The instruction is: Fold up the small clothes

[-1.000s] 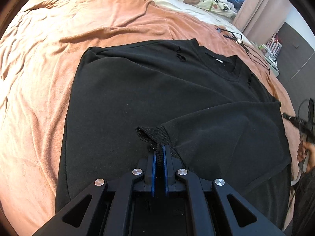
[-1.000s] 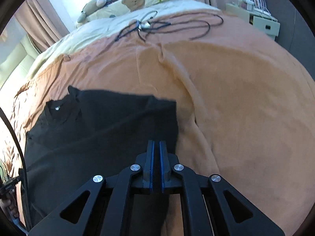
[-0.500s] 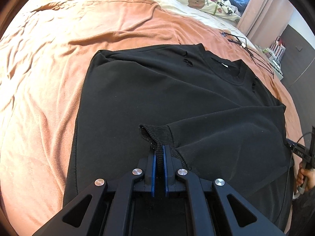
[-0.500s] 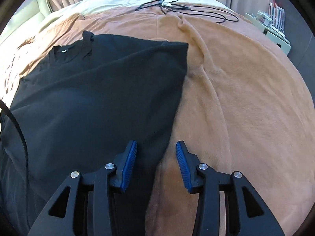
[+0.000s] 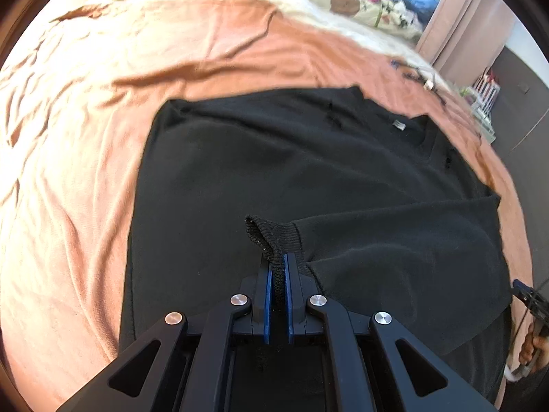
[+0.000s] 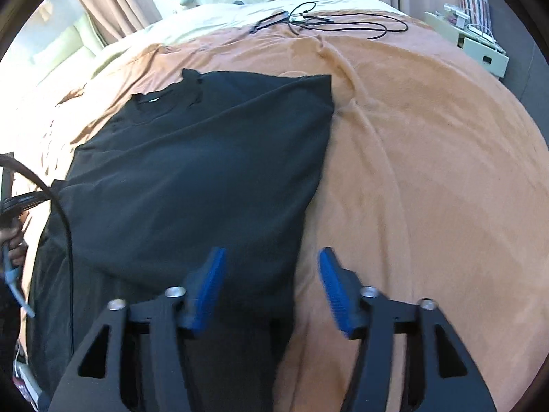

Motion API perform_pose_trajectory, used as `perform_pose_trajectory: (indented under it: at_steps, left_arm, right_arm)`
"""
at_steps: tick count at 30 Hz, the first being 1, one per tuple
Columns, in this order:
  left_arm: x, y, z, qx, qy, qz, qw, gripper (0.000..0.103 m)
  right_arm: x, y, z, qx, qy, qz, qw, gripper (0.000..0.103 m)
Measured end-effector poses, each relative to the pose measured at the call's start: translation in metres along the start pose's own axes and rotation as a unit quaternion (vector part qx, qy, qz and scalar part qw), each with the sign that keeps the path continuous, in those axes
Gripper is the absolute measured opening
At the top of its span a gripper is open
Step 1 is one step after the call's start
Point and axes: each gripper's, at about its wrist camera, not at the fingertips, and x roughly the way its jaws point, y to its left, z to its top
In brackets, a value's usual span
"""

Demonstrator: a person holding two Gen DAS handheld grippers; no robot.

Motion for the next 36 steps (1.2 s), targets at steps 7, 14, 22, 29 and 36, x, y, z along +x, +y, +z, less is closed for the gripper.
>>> perform_pose_trajectory:
  at_steps: [7, 14, 22, 29, 36]
  left_arm:
    - [0.003, 0.004, -0.015, 0.007, 0.018, 0.015, 0.9997, 0.016]
    - [-0.027, 0.017, -0.027, 0.012, 0.018, 0.029, 0.9993, 0.032]
    - [-0.074, 0.032, -0.055, 0.016, 0.0, 0.027, 0.9995, 0.06]
    - [-0.12, 0.027, -0.082, 0.027, -0.028, 0.017, 0.9991, 0.084]
    - [-0.169, 0.021, -0.115, 0.034, -0.063, 0.023, 0.9972, 0.097]
  right_arm:
    - [0.004, -0.002, -0.027, -0.025, 0.025, -0.023, 0.999, 0.063]
    - [0.002, -0.012, -0.039, -0.016, 0.034, -0.089, 0.995, 0.063]
    - [-0.048, -0.002, -0.06, 0.002, 0.001, -0.058, 0.998, 0.063]
    - [-0.097, 0.023, -0.08, -0.01, -0.036, -0.06, 0.997, 0.063]
    - [-0.15, 0.052, -0.112, -0.019, -0.068, -0.068, 0.995, 0.063]
